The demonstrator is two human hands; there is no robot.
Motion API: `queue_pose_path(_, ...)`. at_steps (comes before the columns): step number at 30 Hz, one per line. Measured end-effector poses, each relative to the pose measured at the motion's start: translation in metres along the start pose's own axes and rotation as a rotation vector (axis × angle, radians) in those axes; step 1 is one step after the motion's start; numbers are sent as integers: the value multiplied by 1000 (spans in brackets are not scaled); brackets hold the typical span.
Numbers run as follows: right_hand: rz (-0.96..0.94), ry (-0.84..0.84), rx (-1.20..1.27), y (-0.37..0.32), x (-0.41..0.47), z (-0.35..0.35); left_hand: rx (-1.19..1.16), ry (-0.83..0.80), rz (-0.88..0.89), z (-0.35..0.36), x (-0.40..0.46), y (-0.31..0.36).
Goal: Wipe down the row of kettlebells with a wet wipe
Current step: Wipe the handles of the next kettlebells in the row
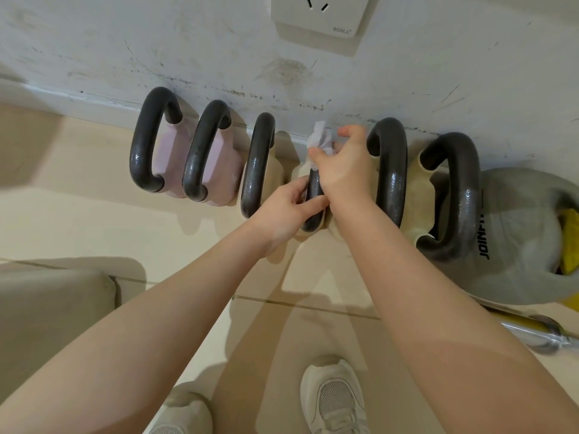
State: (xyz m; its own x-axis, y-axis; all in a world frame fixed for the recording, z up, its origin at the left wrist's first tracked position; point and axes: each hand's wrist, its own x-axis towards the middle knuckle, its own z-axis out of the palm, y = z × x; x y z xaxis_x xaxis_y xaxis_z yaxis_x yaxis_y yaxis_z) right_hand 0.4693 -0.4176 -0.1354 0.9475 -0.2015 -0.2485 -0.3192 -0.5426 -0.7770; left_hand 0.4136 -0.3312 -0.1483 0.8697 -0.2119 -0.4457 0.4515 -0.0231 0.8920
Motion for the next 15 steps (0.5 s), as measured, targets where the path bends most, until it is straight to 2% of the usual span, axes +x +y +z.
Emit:
queue_pose_path(2,60,-30,-83,2,-3,7,24,-22,-6,-2,-2,-2)
queue_pose_path(3,107,-36,-47,4,-1,9,41,-42,-11,-4,-4,-5)
queue_pose_path(7,418,-160,431,-8,17,8,78,-69,-83,-11,-20,-17)
queue_pose_path(9,408,-175,436,-7,14,12,9,30,-122,-13,-26,-20)
queue_pose_path(11,371,-163,341,-2,-1,14,-92,121,-154,-13,-27,-18)
queue_pose_path(15,371,-192,321,3,-8,6,-124,147,-180,-12,-22,-16)
